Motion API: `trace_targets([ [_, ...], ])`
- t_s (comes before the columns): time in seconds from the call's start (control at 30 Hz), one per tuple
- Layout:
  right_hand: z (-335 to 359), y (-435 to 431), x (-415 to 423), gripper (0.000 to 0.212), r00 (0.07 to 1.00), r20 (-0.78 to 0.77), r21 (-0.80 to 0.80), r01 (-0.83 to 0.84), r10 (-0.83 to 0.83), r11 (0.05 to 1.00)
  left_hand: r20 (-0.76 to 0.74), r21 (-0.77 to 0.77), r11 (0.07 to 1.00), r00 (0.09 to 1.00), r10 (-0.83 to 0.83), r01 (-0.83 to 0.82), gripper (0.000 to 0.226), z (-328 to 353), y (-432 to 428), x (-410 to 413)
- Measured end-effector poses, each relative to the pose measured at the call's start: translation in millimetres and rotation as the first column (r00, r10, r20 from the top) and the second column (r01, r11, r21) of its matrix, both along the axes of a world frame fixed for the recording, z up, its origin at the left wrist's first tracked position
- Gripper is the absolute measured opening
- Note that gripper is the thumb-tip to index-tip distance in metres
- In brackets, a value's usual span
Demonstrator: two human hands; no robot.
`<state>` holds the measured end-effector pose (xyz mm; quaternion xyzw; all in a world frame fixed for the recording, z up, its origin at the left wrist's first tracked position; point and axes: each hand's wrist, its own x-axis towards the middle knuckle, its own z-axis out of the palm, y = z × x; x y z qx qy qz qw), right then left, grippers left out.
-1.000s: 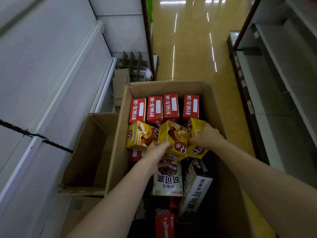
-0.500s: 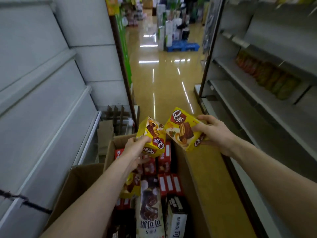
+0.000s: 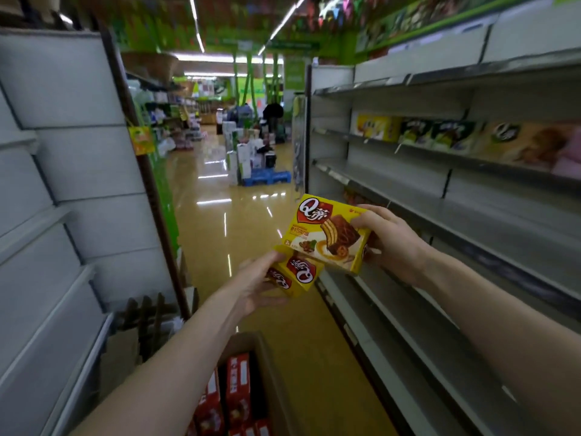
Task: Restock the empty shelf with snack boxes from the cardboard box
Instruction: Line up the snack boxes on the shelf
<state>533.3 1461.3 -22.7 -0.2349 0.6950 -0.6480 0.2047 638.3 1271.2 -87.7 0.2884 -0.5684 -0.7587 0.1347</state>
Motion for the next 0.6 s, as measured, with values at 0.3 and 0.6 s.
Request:
trace_targets([
  [0.3,55,78,-14,0.046,0.987,-0.074,-0.109,0.137,-0.145,0.985,-0.091,-0.035,0.99,0.986,-0.138,0.135,0.022,64,65,-41],
  [0.6,85,156,-22,0.05,0.96,-0.139,-0.167,0.22,-0.244,0.961,-0.138,-0.052,0.974,0.965,-0.224,0.218,0.024,97,133,-69],
])
